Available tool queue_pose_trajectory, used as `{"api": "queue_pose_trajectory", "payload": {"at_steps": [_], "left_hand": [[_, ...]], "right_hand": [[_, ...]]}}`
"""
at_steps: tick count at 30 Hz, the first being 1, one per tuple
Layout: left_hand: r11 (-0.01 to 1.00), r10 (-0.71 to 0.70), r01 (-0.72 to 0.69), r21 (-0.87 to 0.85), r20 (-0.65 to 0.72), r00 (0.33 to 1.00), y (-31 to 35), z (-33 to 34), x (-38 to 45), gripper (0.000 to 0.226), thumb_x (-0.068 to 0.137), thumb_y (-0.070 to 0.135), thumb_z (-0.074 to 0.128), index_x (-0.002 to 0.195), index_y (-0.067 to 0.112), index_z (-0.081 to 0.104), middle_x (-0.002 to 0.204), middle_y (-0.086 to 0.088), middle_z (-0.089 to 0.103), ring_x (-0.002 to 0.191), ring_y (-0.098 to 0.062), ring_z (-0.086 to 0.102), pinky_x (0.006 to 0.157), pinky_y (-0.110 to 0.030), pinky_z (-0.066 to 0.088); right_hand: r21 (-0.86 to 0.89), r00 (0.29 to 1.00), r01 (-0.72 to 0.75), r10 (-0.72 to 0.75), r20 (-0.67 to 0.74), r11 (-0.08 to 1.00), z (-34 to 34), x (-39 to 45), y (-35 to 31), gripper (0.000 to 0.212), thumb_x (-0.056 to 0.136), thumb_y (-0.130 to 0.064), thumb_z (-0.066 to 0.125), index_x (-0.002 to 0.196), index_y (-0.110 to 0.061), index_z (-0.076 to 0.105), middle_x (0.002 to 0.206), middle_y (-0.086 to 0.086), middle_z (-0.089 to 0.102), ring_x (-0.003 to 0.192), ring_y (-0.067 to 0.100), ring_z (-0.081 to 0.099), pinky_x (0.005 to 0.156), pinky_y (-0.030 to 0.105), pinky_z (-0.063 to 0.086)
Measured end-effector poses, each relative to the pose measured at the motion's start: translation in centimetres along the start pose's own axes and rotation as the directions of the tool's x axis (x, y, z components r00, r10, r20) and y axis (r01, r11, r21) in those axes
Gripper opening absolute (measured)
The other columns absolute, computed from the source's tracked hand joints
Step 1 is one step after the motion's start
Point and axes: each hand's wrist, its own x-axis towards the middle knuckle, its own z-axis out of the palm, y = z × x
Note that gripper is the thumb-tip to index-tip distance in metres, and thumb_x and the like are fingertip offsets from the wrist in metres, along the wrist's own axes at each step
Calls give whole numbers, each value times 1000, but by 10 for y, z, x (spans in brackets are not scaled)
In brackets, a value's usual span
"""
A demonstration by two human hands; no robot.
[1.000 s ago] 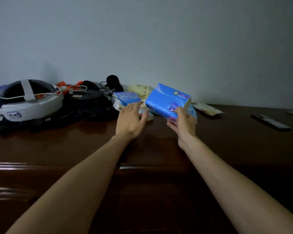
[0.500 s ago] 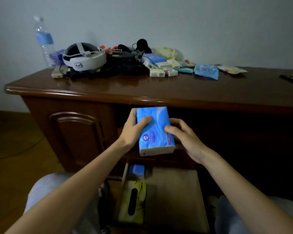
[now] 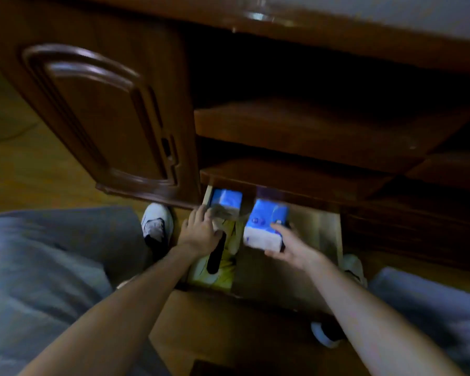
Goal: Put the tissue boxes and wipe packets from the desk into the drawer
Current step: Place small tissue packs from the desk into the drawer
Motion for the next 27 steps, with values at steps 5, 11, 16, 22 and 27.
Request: {"api": "queue_pose_trajectory", "payload": {"at_steps": [5,11,16,22,27], "left_hand": [[1000,24,-24,20,-4,1000,-26,44,12,82,105,56,31,162,13,-9,170,-4,-17,157,-26,-9,127,-45,6],[986,99,-76,150,-153,983,-37,63,13,76,104,57,22,161,8,13,171,-6,-6,157,-28,5,125,-48,19],[984,103,-72,165,-189,977,-35,66,13,73,102,58,32,154,5,37,171,-7,2,153,-30,19,122,-47,28],[979,144,-107,173,-217,966,-34,63,12,74,100,59,41,149,4,41,171,-8,4,150,-30,25,119,-42,28],[976,135,-104,193,-154,979,-33,58,11,82,98,62,40,155,4,32,171,-9,-5,151,-32,21,121,-47,28]], "right_hand": [[-6,965,209,-207,-164,978,24,68,-1,58,100,-24,64,152,-23,37,140,11,56,103,26,65,73,42,60],[-98,922,242,-260,-288,965,37,121,-6,57,100,-32,63,152,-25,40,141,12,53,114,29,64,87,45,62],[-150,895,220,-261,-361,964,52,142,-17,44,97,-34,67,136,-18,53,137,12,58,122,31,62,94,48,58],[-33,906,215,-212,-367,976,56,140,-10,57,94,-39,70,145,-26,47,137,8,53,118,26,62,90,45,61],[-73,926,213,-225,-302,974,42,127,-6,84,86,-38,78,157,-29,34,153,7,44,132,30,53,109,48,47]]}}
